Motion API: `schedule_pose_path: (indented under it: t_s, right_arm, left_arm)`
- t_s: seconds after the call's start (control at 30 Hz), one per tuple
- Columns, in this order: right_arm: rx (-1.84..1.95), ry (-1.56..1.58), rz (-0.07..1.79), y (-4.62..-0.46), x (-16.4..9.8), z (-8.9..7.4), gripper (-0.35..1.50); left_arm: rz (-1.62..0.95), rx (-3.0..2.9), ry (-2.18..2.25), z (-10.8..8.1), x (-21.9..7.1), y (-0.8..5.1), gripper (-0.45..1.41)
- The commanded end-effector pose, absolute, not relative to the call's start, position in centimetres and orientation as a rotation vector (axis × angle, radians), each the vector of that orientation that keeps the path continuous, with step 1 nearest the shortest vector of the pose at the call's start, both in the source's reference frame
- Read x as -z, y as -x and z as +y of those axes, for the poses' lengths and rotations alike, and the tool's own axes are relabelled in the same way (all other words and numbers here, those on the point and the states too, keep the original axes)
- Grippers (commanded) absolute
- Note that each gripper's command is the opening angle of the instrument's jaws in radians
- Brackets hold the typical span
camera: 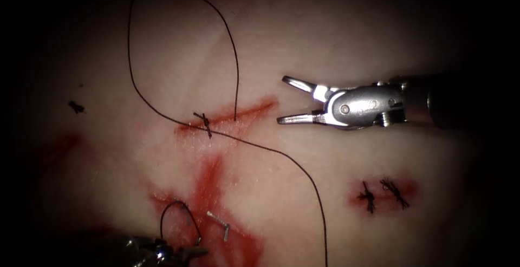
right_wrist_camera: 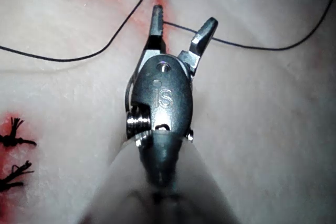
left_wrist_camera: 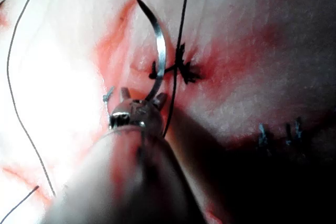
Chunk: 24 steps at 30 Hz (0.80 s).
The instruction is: Wound Closure
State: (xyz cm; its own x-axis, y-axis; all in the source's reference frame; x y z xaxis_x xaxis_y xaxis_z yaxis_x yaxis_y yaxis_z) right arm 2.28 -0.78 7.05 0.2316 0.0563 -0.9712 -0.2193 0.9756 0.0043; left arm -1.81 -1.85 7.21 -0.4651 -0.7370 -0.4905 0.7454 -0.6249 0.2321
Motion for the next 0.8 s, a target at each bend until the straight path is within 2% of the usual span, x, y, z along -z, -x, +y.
schedule_pose_path:
  t_s: [0.03, 0.07, 0.1, 0.13, 0.3, 0.47, 0.8]
  right_arm:
    - [-0.19, 0.142, 1.326, -2.34, -7.1, -0.8, 1.41]
    - [-0.19, 0.142, 1.326, -2.34, -7.1, -0.8, 1.41]
    - [-0.19, 0.142, 1.326, -2.34, -7.1, -0.8, 1.41]
    - [-0.19, 0.142, 1.326, -2.35, -7.1, -0.8, 1.41]
    - [-0.189, 0.143, 1.326, -2.35, -7.1, -0.8, 1.38]
    - [-0.224, 0.115, 1.326, -2.35, -7.1, -0.8, 1.36]
    - [-0.396, -0.03, 1.325, -2.36, -7.1, -0.8, 1.36]
  left_arm:
    - [0.018, 2.124, -0.707, -1.9, -7.3, 1.85, -0.01]
    - [0.014, 2.105, -0.71, -1.8, -7.3, 1.83, -0.26]
    - [0.014, 2.098, -0.706, -1.8, -7.3, 1.82, -0.4]
    - [0.01, 2.093, -0.701, -1.8, -7.3, 1.81, -0.45]
    - [-0.001, 2.063, -0.686, -1.7, -7.2, 1.76, -0.45]
    - [-0.118, 2.082, -0.705, -1.4, -7.2, 1.71, -0.45]
    - [-0.592, 2.092, -0.874, -0.5, -6.7, 1.6, -0.45]
